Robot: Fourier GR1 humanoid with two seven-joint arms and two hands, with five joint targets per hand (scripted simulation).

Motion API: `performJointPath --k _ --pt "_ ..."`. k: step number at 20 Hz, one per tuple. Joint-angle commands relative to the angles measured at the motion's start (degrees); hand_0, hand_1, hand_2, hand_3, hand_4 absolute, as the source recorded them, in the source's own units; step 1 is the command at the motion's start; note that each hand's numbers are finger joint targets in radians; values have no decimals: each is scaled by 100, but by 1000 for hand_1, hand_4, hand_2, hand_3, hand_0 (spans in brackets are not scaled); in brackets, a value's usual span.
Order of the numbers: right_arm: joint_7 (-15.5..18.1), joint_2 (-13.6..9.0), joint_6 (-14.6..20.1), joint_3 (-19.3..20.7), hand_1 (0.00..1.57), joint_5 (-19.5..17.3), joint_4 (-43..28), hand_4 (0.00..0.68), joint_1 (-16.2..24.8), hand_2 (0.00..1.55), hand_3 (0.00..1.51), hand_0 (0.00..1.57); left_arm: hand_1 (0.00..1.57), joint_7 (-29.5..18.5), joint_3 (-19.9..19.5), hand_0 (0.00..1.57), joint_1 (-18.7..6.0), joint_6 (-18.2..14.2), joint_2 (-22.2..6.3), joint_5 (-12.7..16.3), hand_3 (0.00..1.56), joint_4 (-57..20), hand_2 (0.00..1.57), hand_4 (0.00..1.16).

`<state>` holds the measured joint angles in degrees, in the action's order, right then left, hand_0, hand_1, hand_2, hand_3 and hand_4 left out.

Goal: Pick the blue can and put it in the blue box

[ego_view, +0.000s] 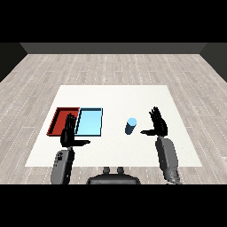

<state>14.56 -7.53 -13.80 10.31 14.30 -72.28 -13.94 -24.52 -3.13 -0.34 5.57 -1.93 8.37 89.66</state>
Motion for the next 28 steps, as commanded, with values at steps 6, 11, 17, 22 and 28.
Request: performJointPath --k 6,11,17,22,28 --pt "387 339 181 -184 0 -159 789 0 -25 0 0 0 0 -183 67 0 176 -91 107 -71 0 58 0 0" --pt "13 85 190 -29 0 38 887 0 -308 0 0 0 0 159 164 0 278 -191 183 75 0 567 0 0" --pt "239 396 329 -321 0 -90 1117 0 -286 0 0 0 0 -163 -192 0 72 90 -100 152 0 -49 0 0" --pt "590 278 151 -221 0 -79 1785 0 -593 0 0 0 0 34 -179 0 56 -64 -79 127 0 203 0 0" --pt "1019 306 20 -144 0 -108 2668 0 -959 0 0 0 0 -124 29 0 509 -65 43 -4 0 564 0 0"
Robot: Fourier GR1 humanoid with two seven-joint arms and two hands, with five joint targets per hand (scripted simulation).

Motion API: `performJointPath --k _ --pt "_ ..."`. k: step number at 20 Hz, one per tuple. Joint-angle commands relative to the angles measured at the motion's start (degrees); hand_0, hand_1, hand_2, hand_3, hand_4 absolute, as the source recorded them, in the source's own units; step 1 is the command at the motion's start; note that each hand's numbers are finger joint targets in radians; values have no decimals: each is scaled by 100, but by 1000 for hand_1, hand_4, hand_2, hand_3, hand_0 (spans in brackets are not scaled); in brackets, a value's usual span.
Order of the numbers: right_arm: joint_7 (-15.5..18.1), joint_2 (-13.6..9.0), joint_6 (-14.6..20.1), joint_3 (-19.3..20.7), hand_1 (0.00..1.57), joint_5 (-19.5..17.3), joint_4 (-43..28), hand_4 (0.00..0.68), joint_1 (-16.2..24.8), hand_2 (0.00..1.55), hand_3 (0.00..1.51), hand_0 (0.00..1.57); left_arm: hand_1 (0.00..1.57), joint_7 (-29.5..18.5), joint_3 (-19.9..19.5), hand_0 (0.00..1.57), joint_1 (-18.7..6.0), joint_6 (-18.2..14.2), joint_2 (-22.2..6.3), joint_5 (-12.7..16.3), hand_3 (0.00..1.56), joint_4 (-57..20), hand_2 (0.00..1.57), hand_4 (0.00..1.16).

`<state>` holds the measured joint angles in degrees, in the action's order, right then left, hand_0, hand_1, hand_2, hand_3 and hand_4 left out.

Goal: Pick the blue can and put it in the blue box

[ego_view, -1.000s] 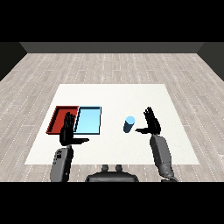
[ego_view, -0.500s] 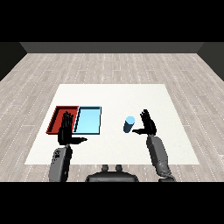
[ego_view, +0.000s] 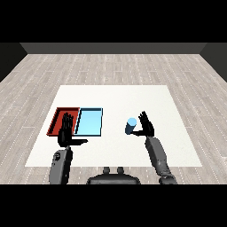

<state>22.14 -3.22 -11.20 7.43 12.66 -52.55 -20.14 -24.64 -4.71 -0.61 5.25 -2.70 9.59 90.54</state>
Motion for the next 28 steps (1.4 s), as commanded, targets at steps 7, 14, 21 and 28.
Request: performJointPath --k 7,14,21,28 --pt "-216 205 187 -200 0 85 -115 0 -124 0 0 0 0 -35 -310 0 -104 269 -279 234 0 -114 0 0" --pt "268 315 473 -443 0 50 800 0 -647 0 0 0 0 -237 -44 0 -135 -66 -9 -126 0 -230 0 0" --pt "63 250 359 -263 0 -20 774 0 -712 0 0 0 0 87 77 0 316 -86 25 -99 0 503 0 0" --pt "823 316 384 -461 0 175 1729 0 -1109 0 0 0 0 -230 77 0 289 -36 47 -104 0 177 0 0"
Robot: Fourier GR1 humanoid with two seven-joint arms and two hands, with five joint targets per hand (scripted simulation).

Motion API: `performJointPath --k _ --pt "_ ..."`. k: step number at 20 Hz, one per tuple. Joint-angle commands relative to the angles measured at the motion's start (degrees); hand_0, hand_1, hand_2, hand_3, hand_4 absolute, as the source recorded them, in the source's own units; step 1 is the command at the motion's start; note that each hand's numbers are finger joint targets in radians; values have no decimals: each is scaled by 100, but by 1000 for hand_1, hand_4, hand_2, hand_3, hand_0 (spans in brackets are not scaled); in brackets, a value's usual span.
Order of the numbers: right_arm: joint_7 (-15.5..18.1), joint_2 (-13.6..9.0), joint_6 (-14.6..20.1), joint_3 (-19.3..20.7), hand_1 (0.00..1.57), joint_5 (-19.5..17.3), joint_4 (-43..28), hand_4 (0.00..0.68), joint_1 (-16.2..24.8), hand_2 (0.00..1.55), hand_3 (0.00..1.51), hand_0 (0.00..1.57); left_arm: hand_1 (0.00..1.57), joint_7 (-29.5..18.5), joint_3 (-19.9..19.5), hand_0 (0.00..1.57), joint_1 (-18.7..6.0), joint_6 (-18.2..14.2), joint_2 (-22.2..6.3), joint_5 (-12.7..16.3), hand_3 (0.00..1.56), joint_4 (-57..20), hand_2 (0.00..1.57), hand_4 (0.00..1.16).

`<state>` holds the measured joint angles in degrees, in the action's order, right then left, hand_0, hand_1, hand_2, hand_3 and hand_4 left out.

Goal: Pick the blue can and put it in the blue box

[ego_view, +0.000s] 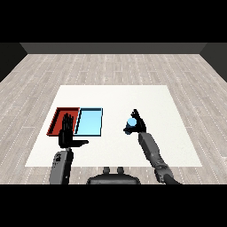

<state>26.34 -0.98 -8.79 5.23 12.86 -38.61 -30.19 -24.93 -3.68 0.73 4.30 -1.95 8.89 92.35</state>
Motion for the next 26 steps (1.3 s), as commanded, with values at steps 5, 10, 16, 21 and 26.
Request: performJointPath --k 5,10,16,21,26 --pt "-73 -94 -241 31 0 91 124 0 -24 0 0 0 0 -21 -177 0 -125 50 -100 118 0 -80 0 0" --pt "214 94 596 -46 1056 -161 538 177 -318 1218 1127 1056 0 -32 -57 0 -68 98 -8 110 0 -203 0 0" --pt "-259 95 1347 -592 1564 -63 711 676 -670 1483 1441 1564 0 -34 66 0 341 153 39 125 0 292 0 0" --pt "-777 -163 998 -441 1560 -223 -364 677 -152 1487 1435 1560 0 38 96 0 185 236 -20 104 0 164 0 0" --pt "-405 -51 1159 -534 1503 -364 -742 657 55 1460 1417 1503 0 11 194 0 -24 49 97 -108 0 -196 0 0"
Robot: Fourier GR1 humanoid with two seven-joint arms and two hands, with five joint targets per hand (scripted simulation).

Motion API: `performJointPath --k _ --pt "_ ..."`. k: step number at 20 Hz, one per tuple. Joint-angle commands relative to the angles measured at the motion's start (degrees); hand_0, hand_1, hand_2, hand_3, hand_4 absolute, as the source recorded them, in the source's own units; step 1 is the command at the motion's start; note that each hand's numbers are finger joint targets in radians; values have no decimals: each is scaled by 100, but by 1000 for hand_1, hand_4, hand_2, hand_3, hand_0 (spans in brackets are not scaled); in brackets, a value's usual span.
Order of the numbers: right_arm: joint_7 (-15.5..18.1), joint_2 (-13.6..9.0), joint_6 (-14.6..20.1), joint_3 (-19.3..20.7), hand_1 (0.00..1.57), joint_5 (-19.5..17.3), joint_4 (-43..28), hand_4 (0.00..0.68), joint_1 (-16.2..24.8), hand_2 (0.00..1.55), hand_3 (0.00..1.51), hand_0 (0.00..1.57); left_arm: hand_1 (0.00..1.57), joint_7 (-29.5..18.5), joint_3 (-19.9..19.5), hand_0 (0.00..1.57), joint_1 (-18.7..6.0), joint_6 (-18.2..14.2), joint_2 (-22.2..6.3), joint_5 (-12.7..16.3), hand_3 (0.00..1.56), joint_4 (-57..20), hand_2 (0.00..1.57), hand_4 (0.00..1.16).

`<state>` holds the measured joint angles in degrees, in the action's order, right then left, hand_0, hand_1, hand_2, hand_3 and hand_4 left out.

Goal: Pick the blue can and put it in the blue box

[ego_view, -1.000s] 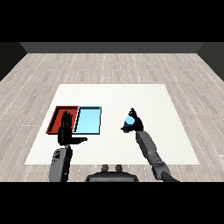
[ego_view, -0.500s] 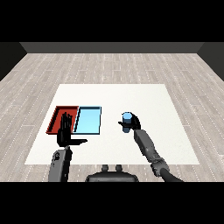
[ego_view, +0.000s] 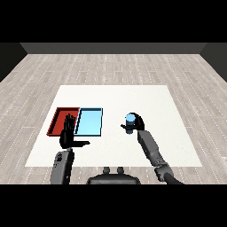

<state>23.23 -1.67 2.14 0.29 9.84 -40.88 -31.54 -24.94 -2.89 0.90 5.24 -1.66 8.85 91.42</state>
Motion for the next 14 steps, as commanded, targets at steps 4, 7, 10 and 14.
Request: performJointPath --k 4,7,10,14 --pt "46 9 -2 -59 1472 -158 -448 649 -4 1451 1410 1472 0 25 324 0 -630 -504 157 -567 0 -582 0 0" --pt "-34 -293 -370 27 1493 -14 -951 652 142 1457 1413 1493 0 67 467 0 -353 -190 160 -429 0 -560 0 0" --pt "96 146 88 -110 1470 -207 -956 651 -184 1441 1409 1470 0 -26 841 0 -725 -569 163 -346 0 -1212 0 0" --pt "-279 -79 -222 -163 1440 -154 -1637 665 -99 1444 1421 1440 0 393 1026 0 -775 -444 165 -188 0 -962 0 0"
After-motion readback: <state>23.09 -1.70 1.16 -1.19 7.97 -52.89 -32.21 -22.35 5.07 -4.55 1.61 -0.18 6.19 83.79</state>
